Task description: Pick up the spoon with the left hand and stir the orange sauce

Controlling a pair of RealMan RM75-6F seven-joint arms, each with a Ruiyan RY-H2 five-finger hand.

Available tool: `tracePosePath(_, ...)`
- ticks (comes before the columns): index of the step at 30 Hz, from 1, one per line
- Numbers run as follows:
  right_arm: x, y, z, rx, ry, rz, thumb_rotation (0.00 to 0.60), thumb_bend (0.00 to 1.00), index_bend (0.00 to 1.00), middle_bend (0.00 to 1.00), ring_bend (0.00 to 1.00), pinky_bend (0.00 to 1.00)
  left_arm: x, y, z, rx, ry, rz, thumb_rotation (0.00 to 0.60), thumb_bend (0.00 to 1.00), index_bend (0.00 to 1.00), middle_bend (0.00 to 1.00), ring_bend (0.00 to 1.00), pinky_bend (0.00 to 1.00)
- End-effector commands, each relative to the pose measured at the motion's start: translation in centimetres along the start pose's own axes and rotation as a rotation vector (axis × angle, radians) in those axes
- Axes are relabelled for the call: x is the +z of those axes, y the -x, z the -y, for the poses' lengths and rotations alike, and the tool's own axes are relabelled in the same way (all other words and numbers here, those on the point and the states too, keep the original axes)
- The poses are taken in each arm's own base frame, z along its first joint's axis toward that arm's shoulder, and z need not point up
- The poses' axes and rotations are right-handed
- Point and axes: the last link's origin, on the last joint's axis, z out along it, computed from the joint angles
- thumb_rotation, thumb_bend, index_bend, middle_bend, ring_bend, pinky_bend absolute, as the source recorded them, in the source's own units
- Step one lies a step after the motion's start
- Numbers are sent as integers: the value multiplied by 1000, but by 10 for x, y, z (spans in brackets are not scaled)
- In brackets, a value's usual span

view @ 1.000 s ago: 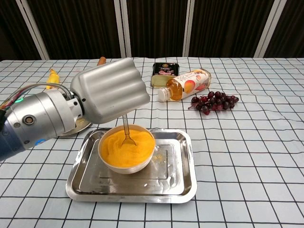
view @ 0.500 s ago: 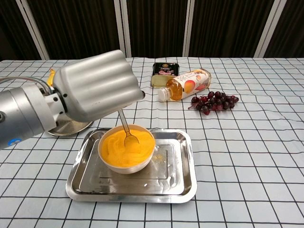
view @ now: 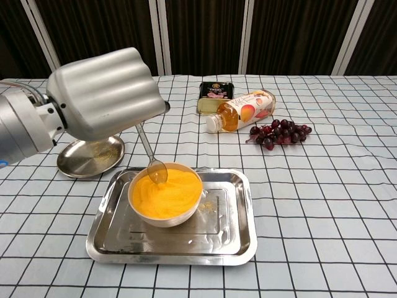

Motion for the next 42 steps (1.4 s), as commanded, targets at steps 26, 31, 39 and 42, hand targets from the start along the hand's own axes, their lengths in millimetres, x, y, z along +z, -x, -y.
tracePosePath(26, 0, 0, 0, -1, -2, 1, 600, 317, 0, 0, 0, 0, 13, 3, -31, -58, 4, 26, 600, 770, 790, 989, 980, 974)
tracePosePath(31, 0, 0, 0, -1, -1, 0, 600, 317, 0, 0, 0, 0, 16, -4, -34, -75, -5, 6, 600, 769, 790, 989, 980, 974)
tracePosePath(39, 0, 0, 0, -1, -3, 0, 600, 316, 0, 0, 0, 0, 17, -16, -30, -74, -11, -30, 600, 770, 790, 989, 980, 974)
tracePosePath(42, 0, 0, 1, -1, -4, 0, 600, 317, 0, 0, 0, 0, 16, -19, -27, -79, -16, -36, 600, 770, 791, 989, 980, 974)
